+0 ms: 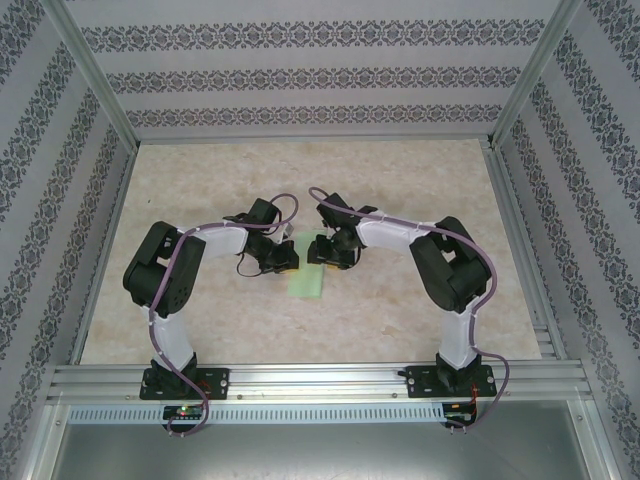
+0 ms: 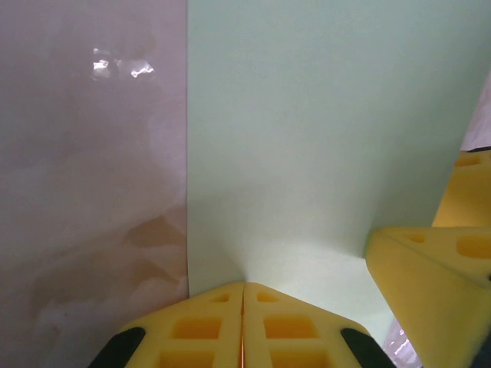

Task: Fold a paper plane with a square sheet of paper (pick it up from the middle)
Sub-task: Hold the square sheet of paper at the center of the table.

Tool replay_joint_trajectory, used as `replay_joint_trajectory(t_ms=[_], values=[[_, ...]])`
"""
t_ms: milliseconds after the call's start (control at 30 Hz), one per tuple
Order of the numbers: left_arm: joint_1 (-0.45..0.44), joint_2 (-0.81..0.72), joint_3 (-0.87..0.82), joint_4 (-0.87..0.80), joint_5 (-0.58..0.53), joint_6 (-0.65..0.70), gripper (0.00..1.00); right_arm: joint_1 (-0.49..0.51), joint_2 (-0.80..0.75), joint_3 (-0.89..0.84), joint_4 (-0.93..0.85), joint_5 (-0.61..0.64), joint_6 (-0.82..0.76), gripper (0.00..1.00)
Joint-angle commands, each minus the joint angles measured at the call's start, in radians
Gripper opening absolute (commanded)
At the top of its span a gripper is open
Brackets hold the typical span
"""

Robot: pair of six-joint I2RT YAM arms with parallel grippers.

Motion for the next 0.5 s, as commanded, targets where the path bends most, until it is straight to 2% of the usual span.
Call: replay_joint_trajectory(t_ms=[0,233,300,467], values=[[-0.011,0.061,-0.015,-0.078,-0.110,0.020,0.08,0.006,-0.083,-0.059,0.017,0.055,0.043,0.53],[-0.011,0.066,-0.040,-0.072,-0.138,0.008,0.05,0.019,-0.238,-0.161,0.148,0.049,0.073,0.52],[-0.011,0.068,-0.048,-0.067,-0.146,0.003,0.05,0.041,-0.241,-0.162,0.172,0.035,0.082,0.45],[-0.012,0.083,-0.063,-0.055,-0.160,-0.021,0.02,0.084,-0.174,-0.113,0.174,0.045,0.123,0.18]])
